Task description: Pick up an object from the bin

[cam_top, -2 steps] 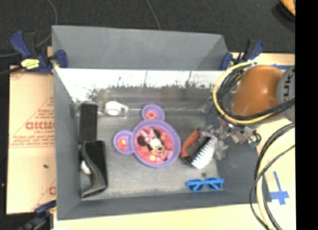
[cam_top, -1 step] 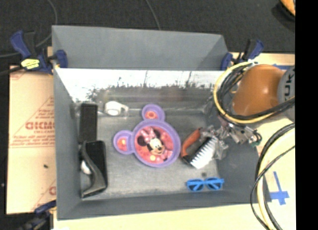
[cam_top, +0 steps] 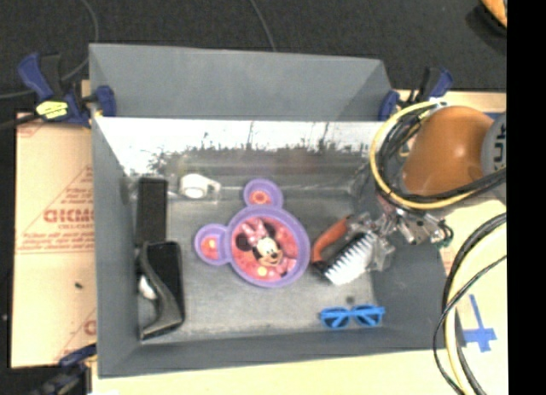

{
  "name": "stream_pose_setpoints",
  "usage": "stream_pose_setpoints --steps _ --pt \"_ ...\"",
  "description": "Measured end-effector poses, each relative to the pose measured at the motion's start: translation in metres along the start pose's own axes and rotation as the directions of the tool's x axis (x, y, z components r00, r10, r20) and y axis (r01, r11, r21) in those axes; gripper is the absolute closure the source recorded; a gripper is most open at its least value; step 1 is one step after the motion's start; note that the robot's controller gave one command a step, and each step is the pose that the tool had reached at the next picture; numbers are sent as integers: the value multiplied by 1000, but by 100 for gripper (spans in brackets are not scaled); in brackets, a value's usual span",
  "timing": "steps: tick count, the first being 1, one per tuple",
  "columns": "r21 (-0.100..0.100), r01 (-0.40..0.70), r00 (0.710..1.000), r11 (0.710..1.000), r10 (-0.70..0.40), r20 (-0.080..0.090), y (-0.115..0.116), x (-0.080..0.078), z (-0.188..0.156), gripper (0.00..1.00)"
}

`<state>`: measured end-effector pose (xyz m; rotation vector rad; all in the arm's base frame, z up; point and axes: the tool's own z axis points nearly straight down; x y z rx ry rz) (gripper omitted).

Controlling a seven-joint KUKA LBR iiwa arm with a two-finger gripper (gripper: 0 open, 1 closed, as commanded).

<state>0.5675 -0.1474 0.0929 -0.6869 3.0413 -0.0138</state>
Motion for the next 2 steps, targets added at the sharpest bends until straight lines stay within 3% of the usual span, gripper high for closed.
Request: stream_pose_setpoints --steps 2 --pt "-1 -2 1000 1000 2 0 -1 -1 -37 100"
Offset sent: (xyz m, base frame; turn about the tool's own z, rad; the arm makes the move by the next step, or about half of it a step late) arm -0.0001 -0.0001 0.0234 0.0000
